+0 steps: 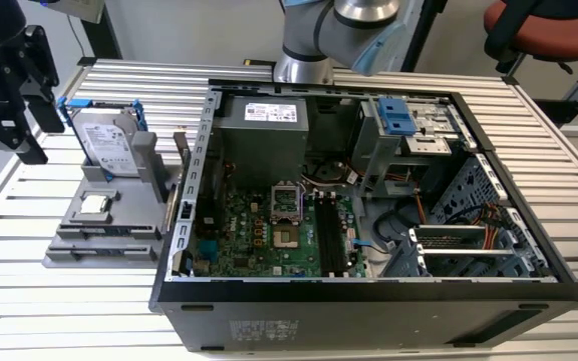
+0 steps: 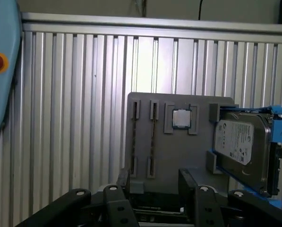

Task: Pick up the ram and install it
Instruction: 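Pick up the ram and move it above insertion slot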

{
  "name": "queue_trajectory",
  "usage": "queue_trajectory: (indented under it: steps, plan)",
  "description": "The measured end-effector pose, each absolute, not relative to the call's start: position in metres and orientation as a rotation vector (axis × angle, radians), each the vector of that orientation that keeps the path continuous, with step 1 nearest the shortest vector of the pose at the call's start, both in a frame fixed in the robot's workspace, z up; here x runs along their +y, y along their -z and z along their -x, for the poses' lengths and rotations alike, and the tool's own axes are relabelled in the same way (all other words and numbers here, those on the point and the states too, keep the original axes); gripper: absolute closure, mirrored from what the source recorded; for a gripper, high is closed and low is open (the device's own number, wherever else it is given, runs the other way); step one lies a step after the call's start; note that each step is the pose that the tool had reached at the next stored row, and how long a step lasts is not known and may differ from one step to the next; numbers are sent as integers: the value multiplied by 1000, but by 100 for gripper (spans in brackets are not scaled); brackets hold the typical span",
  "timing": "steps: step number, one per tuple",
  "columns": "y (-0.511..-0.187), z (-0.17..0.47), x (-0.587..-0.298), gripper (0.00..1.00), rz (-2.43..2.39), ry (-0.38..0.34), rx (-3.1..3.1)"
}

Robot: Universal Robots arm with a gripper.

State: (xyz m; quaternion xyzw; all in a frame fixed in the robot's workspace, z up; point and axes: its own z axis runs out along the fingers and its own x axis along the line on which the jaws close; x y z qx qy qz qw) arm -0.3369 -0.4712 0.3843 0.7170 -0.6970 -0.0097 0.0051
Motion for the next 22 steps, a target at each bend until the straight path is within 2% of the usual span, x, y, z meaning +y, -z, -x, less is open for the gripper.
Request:
queue_trajectory:
  steps: [22]
  plan:
    - [-366,337,-486,0,-2236,29,-2190]
